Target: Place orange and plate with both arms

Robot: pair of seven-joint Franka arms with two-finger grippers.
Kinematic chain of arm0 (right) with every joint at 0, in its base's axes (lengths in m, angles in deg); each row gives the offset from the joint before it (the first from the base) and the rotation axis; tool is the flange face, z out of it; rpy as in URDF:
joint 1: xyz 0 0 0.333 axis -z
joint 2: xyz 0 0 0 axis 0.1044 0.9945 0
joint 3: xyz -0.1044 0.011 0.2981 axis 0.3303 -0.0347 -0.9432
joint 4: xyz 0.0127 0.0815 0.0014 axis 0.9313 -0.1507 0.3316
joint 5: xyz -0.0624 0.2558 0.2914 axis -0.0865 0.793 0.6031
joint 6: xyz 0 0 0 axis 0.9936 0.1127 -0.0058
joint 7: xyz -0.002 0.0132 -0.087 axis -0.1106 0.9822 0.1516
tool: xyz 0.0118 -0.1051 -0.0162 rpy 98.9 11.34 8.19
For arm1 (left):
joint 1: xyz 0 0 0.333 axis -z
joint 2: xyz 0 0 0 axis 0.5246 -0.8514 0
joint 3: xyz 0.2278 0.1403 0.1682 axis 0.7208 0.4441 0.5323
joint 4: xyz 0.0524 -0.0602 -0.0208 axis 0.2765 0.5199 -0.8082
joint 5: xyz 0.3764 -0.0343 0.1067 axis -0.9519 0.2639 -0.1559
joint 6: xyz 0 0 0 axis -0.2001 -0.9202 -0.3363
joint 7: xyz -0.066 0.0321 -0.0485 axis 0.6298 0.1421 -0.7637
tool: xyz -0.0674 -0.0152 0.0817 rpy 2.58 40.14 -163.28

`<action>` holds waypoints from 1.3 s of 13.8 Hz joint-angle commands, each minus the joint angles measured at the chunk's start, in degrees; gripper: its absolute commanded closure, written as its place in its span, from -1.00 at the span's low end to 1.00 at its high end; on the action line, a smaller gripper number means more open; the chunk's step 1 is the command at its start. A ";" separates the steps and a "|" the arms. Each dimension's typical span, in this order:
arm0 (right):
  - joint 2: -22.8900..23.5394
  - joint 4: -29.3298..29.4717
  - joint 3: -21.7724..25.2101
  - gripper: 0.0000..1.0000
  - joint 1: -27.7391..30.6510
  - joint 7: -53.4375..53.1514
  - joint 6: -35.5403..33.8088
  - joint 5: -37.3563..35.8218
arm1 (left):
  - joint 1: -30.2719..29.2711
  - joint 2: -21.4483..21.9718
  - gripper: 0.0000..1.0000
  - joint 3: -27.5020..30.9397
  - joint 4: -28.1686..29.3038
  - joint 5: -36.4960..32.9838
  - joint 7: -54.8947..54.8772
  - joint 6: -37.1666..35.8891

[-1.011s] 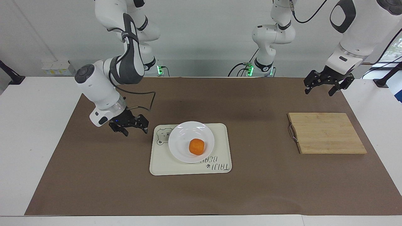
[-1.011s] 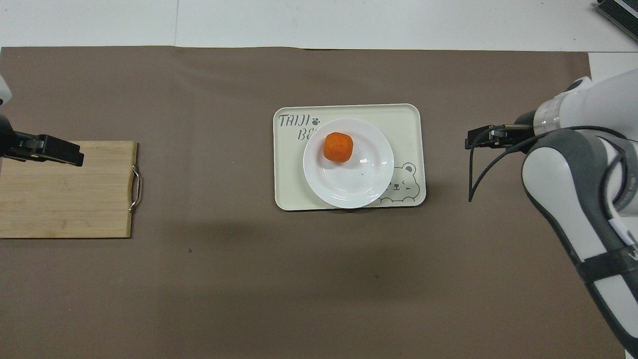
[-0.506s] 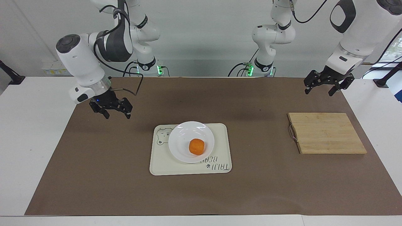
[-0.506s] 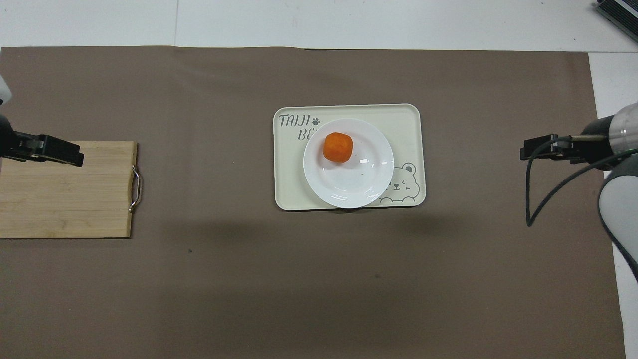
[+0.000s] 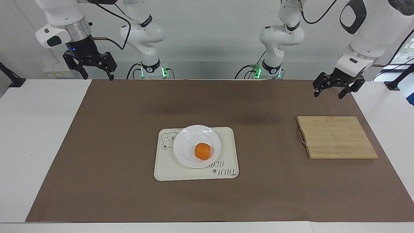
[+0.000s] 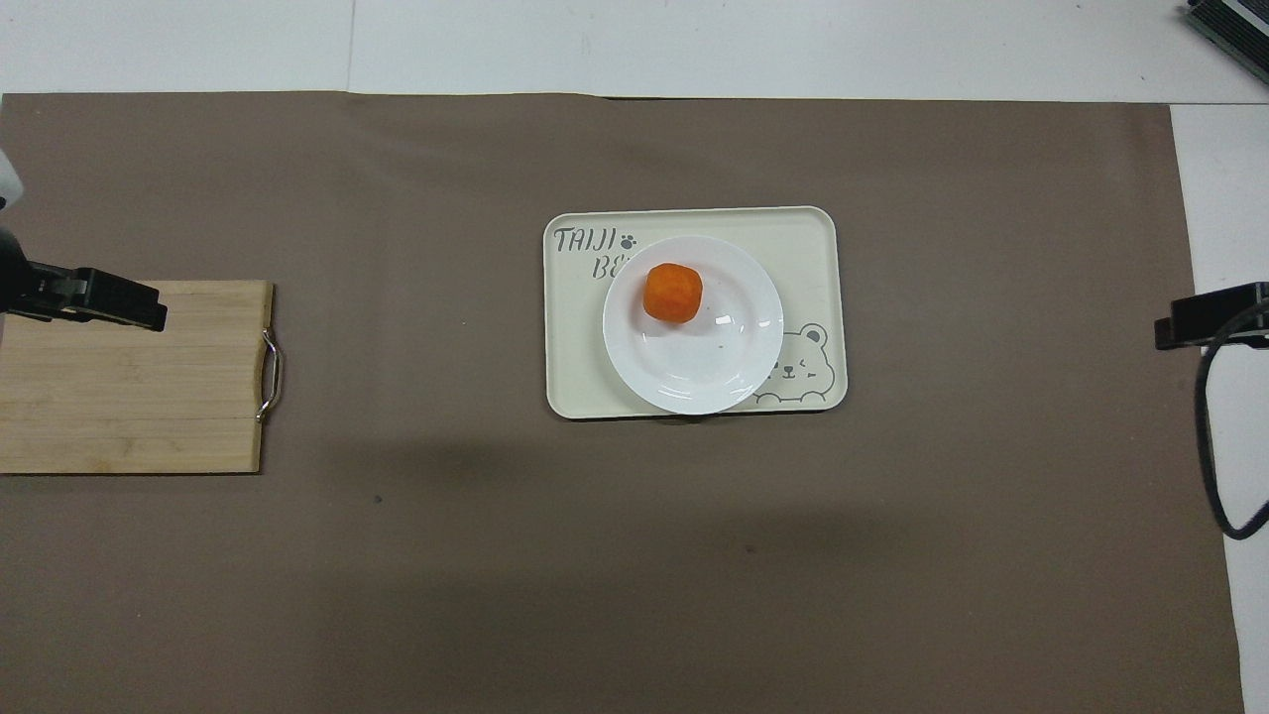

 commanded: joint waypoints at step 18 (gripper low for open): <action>-4.43 -7.05 -0.27 -1.00 0.53 0.41 1.65 -0.32 | 0.79 0.25 -1.00 0.79 -0.15 -0.83 -0.66 -0.75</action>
